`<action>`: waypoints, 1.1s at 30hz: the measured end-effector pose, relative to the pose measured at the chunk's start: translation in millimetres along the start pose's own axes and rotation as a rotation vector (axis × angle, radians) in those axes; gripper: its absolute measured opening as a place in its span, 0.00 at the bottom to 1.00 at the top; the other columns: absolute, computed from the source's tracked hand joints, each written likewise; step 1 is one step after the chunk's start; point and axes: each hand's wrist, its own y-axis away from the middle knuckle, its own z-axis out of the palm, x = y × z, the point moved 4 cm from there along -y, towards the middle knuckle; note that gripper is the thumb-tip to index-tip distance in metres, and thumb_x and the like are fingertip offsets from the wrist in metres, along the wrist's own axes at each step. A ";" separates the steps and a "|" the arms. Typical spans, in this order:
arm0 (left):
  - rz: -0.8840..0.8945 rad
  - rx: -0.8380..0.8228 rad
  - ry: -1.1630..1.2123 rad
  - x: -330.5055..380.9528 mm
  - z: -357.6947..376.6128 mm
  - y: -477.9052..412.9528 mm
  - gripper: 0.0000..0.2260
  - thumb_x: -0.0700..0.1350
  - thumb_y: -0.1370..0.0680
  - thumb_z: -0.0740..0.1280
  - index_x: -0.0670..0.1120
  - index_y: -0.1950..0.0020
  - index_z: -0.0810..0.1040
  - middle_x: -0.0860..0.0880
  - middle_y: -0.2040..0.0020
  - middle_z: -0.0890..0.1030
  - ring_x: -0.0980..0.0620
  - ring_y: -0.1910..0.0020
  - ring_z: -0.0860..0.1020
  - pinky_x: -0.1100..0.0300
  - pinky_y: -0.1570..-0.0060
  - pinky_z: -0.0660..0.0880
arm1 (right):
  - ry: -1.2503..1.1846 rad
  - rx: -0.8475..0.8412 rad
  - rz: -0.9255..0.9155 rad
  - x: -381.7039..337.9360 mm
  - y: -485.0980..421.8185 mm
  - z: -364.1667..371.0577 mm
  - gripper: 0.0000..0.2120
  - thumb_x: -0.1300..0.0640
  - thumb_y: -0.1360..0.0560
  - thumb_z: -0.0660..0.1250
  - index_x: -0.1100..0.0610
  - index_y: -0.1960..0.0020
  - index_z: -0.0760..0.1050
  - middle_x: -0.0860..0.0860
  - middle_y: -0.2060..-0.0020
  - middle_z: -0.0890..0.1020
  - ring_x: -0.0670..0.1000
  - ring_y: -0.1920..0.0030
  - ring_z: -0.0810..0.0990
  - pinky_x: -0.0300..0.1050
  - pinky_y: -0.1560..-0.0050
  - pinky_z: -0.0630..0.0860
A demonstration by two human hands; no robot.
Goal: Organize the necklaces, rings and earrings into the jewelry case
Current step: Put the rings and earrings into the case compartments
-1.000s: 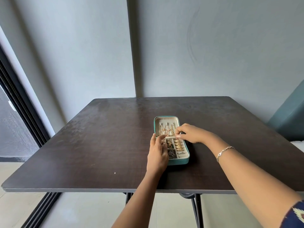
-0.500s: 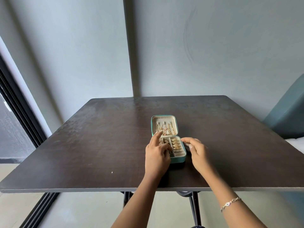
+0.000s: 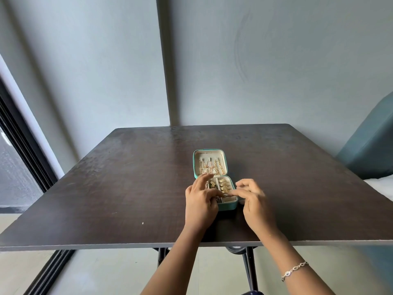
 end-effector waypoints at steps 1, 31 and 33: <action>0.002 -0.006 -0.001 0.0 0.4 0.2 0.16 0.36 0.37 0.60 0.48 0.61 0.85 0.45 0.39 0.77 0.45 0.36 0.72 0.55 0.44 0.61 | 0.008 0.004 0.007 -0.1 0.1 -0.6 0.19 0.67 0.31 0.53 0.61 0.57 0.83 0.58 0.53 0.79 0.54 0.56 0.80 0.44 0.59 0.79; -0.010 -0.103 -0.164 -7.1 13.0 -3.9 0.30 0.62 0.27 0.44 0.52 0.40 0.78 0.46 0.27 0.65 0.46 0.24 0.52 0.42 0.32 0.56 | 0.068 -0.309 0.211 9.0 -4.7 15.9 0.25 0.42 0.25 0.50 0.51 0.33 0.70 0.54 0.34 0.67 0.54 0.35 0.68 0.47 0.41 0.71; -0.010 -0.134 -0.165 -5.9 12.2 -3.5 0.31 0.64 0.28 0.43 0.53 0.38 0.77 0.48 0.26 0.62 0.48 0.24 0.49 0.43 0.31 0.54 | 0.074 -0.327 0.214 7.3 -4.2 15.3 0.28 0.40 0.26 0.48 0.50 0.32 0.69 0.54 0.33 0.66 0.53 0.34 0.67 0.48 0.40 0.71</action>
